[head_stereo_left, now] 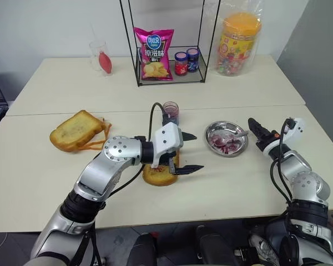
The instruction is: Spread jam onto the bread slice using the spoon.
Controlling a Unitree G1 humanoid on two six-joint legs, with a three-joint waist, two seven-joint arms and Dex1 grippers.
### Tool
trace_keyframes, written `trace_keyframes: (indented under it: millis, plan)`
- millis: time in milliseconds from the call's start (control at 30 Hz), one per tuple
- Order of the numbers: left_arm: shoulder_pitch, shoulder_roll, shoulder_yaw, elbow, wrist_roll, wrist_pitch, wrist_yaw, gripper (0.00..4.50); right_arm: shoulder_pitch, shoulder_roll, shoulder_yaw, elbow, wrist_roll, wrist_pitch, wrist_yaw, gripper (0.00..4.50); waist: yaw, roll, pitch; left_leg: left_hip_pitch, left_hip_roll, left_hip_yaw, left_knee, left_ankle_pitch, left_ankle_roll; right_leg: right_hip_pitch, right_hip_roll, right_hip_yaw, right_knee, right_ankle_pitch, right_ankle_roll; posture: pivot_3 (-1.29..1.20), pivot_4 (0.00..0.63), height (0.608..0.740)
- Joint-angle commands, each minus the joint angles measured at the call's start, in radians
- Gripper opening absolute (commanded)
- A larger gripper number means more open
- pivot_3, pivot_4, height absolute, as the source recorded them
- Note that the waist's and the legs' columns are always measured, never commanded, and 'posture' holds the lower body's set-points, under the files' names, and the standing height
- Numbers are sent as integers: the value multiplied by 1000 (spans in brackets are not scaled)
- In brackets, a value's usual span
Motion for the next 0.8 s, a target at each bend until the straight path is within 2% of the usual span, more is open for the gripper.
trace_keyframes:
  millis: [33, 233, 433, 533, 633, 733, 800]
  plan:
    - [-23, -13, 17, -24, -6, 1, 4, 4500, 15, -25, 13, -64, -71, -81, 12, 3673, 0, 0, 0, 0, 0, 0, 0, 0, 0, 0, 0, 0, 0, 0, 0, 0, 150, 740]
    - [-15, -18, 60, -33, -5, 6, 42, 4500, 18, -12, -7, -140, -100, -170, 0, 3673, 0, 0, 0, 0, 0, 0, 0, 0, 0, 0, 0, 0, 0, 0, 0, 0, 150, 740]
    - [26, 3, 163, -41, 22, 3, 142, 4500, 56, -56, 33, -277, -91, -128, 32, 3673, 1, 0, 0, 0, 0, -1, 0, 0, 0, 0, 0, 0, 1, 0, 0, 0, 150, 740]
    - [169, 138, 341, -95, 19, 77, 155, 4500, 137, -191, 119, -502, -51, -23, 158, 3673, -8, 3, 1, 0, 0, 0, 0, 0, 0, 0, 0, 1, 1, 0, 0, 0, 150, 740]
    - [282, 212, 445, -125, -7, 88, 145, 4500, 208, -299, 155, -595, -20, 28, 265, 3673, -8, 3, 1, 1, 2, -1, -1, 0, 0, -1, 1, 0, 2, -2, -2, 0, 150, 740]
    - [472, 304, 545, -129, 6, 37, 60, 4500, 306, -478, 179, -680, -21, 39, 486, 3673, 17, 1, 1, 1, 2, -3, 0, 0, 0, 1, 1, -3, 1, -3, -2, 0, 150, 740]
    - [551, 332, 590, -127, -9, 23, 28, 4500, 350, -560, 177, -703, -6, 52, 580, 3673, 24, 0, 1, 1, -2, 0, 0, 0, 0, 1, -4, -1, -1, -4, -1, 0, 150, 740]
